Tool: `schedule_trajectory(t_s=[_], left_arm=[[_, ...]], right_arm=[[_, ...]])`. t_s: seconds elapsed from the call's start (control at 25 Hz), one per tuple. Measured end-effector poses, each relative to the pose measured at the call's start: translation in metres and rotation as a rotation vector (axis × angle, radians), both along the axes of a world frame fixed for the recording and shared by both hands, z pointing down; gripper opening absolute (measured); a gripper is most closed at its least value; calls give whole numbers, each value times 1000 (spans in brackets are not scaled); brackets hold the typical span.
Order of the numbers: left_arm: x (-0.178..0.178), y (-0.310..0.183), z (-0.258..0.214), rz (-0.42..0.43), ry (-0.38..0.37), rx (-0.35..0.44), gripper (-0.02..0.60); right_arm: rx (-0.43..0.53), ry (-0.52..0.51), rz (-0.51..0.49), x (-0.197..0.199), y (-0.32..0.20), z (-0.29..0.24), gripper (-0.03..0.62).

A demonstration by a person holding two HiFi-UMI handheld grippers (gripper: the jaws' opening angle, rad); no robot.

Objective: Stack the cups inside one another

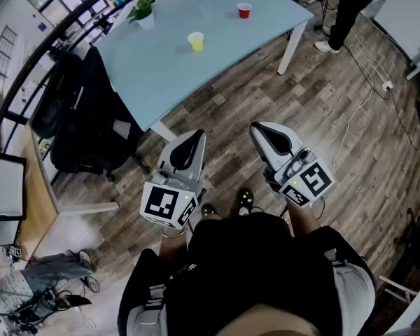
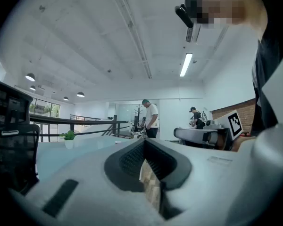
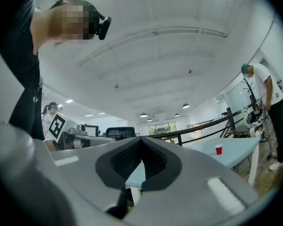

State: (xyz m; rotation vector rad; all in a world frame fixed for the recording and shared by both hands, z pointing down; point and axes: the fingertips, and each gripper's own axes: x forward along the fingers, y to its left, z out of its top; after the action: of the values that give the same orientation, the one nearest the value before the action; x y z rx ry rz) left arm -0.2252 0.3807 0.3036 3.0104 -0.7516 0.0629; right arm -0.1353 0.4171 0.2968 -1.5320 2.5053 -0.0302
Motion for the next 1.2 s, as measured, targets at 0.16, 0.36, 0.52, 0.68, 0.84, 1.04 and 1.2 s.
schedule_trajectory(t_s=[0.16, 0.36, 0.52, 0.68, 0.84, 1.04, 1.2], left_arm=[[9, 2, 0, -7, -2, 2, -14], [22, 2, 1, -14, -11, 3, -14], [33, -1, 3, -22, -19, 16, -14], [48, -5, 3, -34, -16, 16, -14], [62, -7, 3, -38, -20, 17, -14], [75, -6, 3, -32, -21, 24, -14], [84, -6, 5, -19, -20, 20, -14]], right_arm=[[5, -54, -7, 13, -1, -1, 6], [21, -116, -33, 29, -3, -3, 6], [35, -97, -52, 38, -7, -2, 6], [36, -101, -67, 53, -11, -1, 5], [28, -100, -76, 65, -13, 2, 5], [30, -95, -64, 80, -10, 3, 3], [19, -83, -48, 90, -10, 7, 3]])
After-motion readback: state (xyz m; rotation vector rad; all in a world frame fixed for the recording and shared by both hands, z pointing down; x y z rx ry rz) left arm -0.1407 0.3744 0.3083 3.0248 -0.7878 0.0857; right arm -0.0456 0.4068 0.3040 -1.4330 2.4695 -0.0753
